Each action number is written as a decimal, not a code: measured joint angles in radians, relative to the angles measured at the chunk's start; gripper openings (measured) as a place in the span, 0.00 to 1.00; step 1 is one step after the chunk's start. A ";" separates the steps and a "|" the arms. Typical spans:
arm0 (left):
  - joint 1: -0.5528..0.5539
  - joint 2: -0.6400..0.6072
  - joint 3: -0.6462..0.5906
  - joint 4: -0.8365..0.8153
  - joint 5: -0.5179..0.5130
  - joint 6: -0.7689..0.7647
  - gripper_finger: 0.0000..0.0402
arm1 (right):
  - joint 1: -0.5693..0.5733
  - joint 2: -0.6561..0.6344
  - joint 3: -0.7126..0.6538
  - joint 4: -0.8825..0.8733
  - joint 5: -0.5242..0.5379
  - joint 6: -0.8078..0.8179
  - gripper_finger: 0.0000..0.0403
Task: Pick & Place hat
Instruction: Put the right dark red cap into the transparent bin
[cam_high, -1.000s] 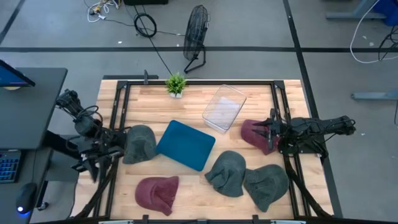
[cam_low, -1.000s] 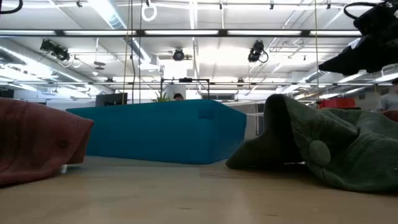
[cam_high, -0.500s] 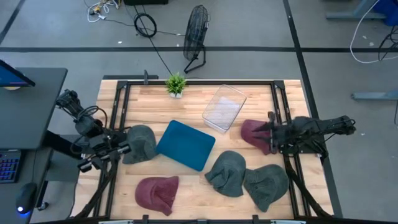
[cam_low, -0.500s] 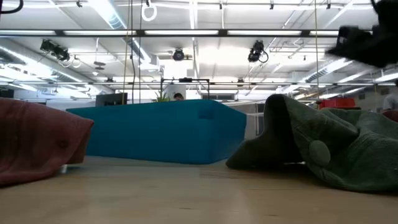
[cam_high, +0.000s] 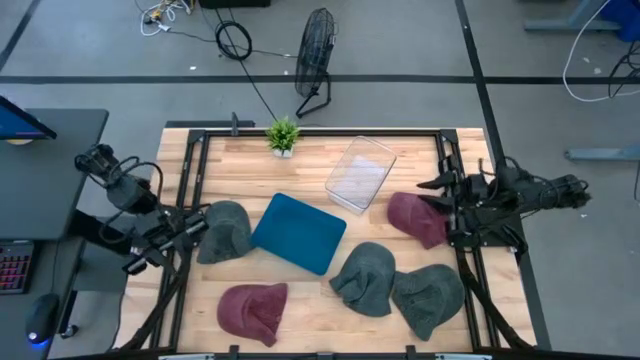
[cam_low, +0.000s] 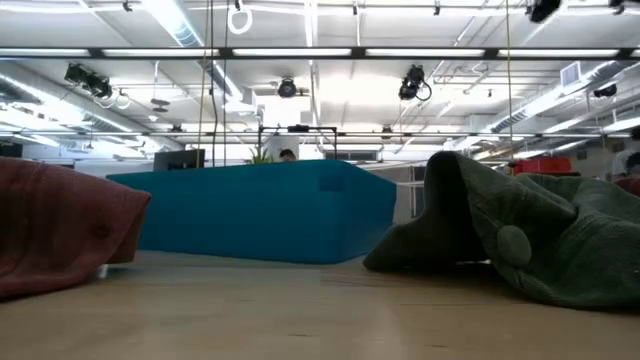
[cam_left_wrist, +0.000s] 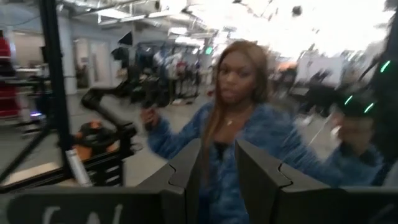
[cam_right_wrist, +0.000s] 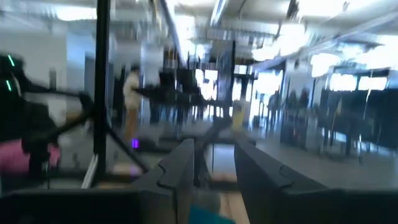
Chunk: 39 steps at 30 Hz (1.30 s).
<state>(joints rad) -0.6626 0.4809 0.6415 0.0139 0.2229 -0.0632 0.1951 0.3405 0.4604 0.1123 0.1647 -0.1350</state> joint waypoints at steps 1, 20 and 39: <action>0.010 0.024 0.018 -0.022 -0.001 0.037 0.25 | 0.000 0.055 0.054 -0.047 0.005 0.007 0.30; 0.072 0.269 0.048 -0.034 -0.033 0.367 0.25 | 0.000 0.472 0.311 -0.285 -0.020 0.297 0.30; 0.313 0.299 0.047 0.058 -0.730 0.057 0.25 | -0.061 0.473 0.313 -0.398 0.158 0.294 0.30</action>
<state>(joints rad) -0.3496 0.7795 0.6888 0.0715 -0.5076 -0.0058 0.1343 0.8135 0.7731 -0.2855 0.3230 0.1586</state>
